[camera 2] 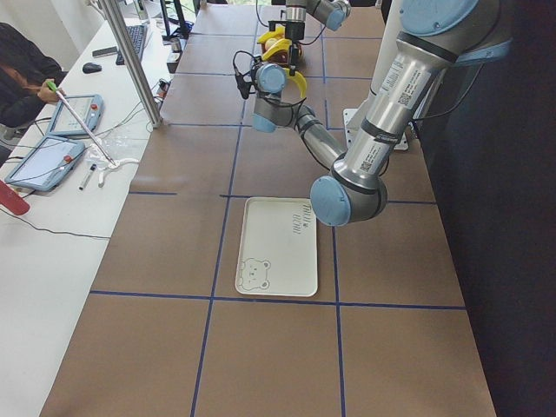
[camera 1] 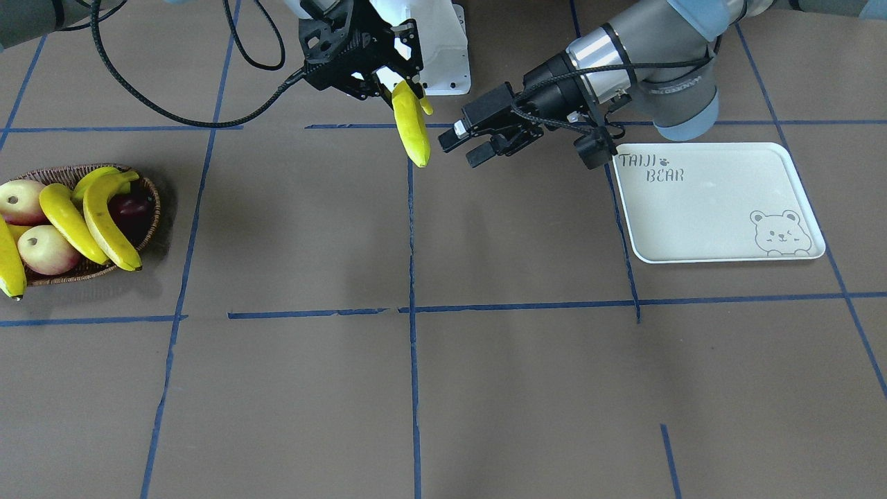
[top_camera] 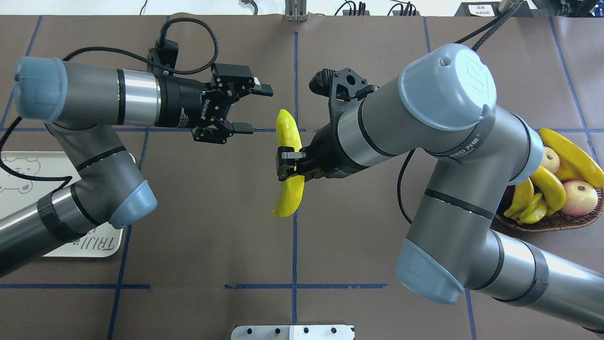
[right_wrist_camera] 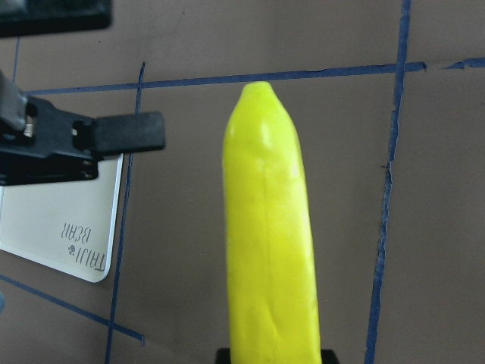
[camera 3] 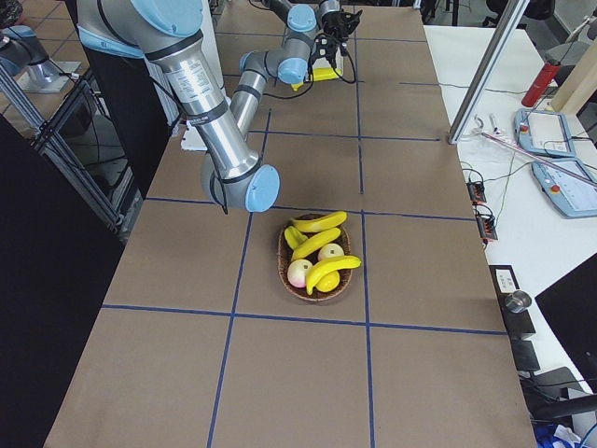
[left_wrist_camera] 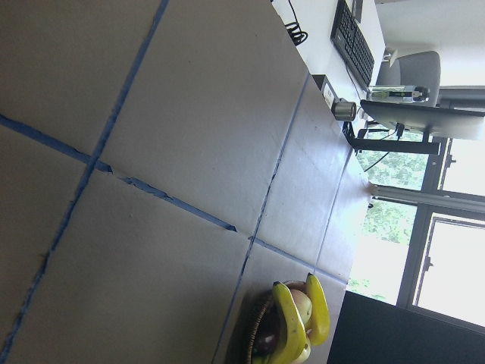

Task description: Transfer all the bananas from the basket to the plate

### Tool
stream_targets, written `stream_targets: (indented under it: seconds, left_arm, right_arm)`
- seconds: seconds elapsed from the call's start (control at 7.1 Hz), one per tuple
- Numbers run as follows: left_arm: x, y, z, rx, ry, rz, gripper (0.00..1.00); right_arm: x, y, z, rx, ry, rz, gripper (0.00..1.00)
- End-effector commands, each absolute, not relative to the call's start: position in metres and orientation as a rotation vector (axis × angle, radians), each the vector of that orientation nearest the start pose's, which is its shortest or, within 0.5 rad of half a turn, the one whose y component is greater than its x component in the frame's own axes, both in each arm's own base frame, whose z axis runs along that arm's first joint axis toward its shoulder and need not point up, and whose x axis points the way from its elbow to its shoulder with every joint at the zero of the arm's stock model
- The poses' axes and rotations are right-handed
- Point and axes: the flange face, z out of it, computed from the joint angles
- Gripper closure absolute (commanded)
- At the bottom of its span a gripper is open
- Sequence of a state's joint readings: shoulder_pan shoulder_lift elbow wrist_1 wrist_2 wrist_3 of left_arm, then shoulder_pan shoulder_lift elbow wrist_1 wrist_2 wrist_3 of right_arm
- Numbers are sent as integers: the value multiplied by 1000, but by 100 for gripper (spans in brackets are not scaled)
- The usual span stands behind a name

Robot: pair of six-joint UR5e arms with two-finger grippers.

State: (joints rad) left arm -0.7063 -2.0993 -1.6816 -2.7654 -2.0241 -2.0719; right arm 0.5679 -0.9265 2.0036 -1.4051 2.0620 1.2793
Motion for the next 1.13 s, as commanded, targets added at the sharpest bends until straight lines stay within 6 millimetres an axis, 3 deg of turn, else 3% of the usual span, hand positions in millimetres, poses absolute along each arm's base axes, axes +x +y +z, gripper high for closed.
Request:
stream_targets:
  seconds: [0.0, 0.56, 0.7, 0.85, 0.99]
  left_arm:
    - [411, -434, 169, -163, 1834, -424, 0]
    - [435, -415, 159, -172, 1857, -427, 0]
    - [435, -414, 157, -172, 1860, -425, 6]
    - [435, -414, 157, -172, 1860, -425, 32]
    - [435, -414, 157, -173, 1861, -425, 74]
  right_arm:
    - [-422, -371, 90, 119, -1280, -70, 100]
    - [-423, -371, 90, 118, -1279, -70, 100]
    - [-422, -370, 90, 117, -1281, -72, 100]
    - [-422, -370, 90, 116, -1281, -73, 100]
    - [-422, -370, 92, 114, -1280, -73, 100]
